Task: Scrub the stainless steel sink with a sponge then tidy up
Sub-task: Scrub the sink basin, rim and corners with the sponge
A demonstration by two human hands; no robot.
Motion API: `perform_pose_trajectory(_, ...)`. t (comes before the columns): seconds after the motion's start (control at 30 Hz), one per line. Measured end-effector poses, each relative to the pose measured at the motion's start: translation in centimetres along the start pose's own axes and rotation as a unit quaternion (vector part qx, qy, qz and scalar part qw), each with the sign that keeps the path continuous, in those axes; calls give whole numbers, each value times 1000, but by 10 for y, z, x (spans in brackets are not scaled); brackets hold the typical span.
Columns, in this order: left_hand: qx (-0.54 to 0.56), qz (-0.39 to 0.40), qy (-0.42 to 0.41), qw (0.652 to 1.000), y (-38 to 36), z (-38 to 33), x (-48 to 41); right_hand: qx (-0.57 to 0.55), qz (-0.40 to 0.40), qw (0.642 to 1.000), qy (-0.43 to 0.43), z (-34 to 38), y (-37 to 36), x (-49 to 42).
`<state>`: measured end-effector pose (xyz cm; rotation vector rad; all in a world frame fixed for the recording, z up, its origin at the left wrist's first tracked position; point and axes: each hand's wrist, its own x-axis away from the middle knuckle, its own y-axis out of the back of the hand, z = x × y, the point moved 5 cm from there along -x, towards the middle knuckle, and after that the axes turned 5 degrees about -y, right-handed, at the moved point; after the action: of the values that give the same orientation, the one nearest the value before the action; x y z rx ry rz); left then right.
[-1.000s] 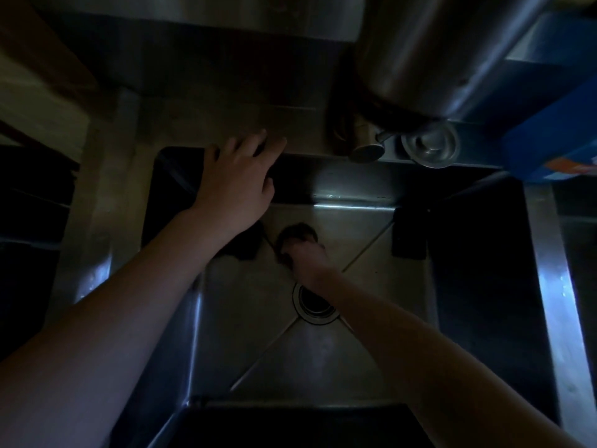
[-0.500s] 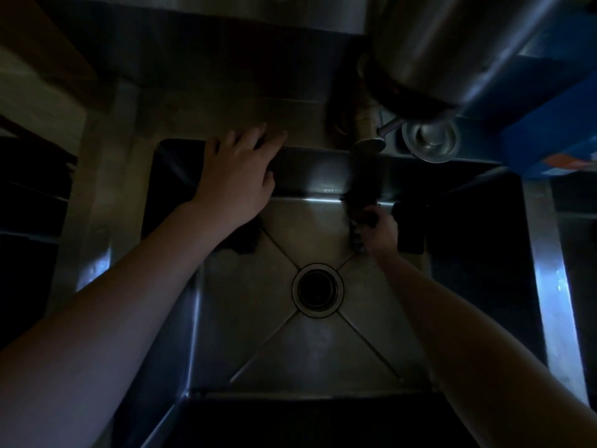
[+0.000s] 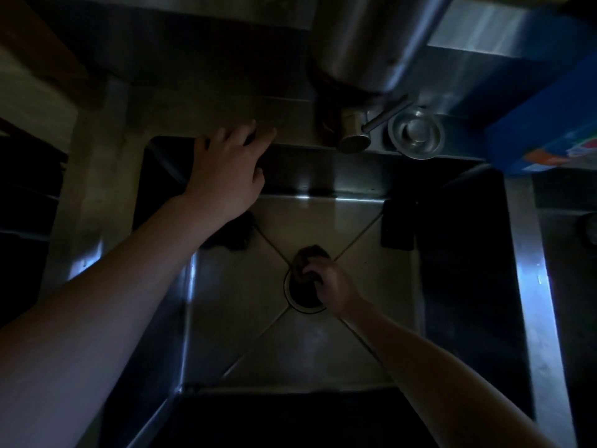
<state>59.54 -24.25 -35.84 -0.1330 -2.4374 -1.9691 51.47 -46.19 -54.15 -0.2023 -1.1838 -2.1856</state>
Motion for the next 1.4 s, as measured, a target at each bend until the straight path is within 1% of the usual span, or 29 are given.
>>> perform_pose_trajectory(0.1,1,3,4,1000,0,-1,0,-50,-40,993,-104,-29,27,-5)
perform_pose_trajectory(0.17,0,7,3,1000,0,-1,0,-71,-85,980,-165,-47,49,-18)
perform_pose_trajectory(0.23,-1,8,3,1000,0,-1,0,-86,-159,961,-211,-57,73,-35)
perform_pose_trajectory(0.27,-1,8,5,1000,-1,0,0,-97,-180,951,-234,-60,81,-42)
perform_pose_trajectory(0.33,2,8,8,1000,-1,0,-1,-89,-189,945,-250,-56,87,-51)
perform_pose_trajectory(0.37,3,8,8,1000,-1,0,-1,-79,-184,950,-241,-51,85,-52)
perform_pose_trajectory(0.43,1,10,9,1000,-1,-1,-1,-72,-156,965,-196,-38,71,-45)
perform_pose_trajectory(0.53,-9,20,5,1000,-1,-2,2,-45,-45,988,-137,-20,34,-25)
perform_pose_trajectory(0.6,-19,30,-3,999,-2,-2,8,-32,3,994,-106,-12,17,-18)
perform_pose_trajectory(0.63,-25,31,-8,999,-2,-2,12,-33,7,994,-102,-10,16,-18)
perform_pose_trajectory(0.73,-33,24,-9,999,-1,0,28,-52,-22,992,-112,-4,28,-30)
perform_pose_trajectory(0.87,-25,13,17,999,-2,11,59,-56,-59,984,-156,4,38,-61)
perform_pose_trajectory(0.9,-28,12,26,999,-2,15,66,-51,-56,986,-149,9,38,-70)
perform_pose_trajectory(1.0,-35,8,54,998,0,28,88,3,-29,996,-88,30,31,-97)
perform_pose_trajectory(1.07,-46,7,71,996,3,37,101,52,-17,996,-69,41,23,-110)
perform_pose_trajectory(1.17,-60,14,96,993,4,44,118,79,8,996,-39,53,11,-115)
perform_pose_trajectory(1.27,-62,15,113,992,4,45,136,98,55,994,0,58,2,-94)
perform_pose_trajectory(1.4,-61,28,147,987,1,44,158,88,112,989,28,56,-22,-37)
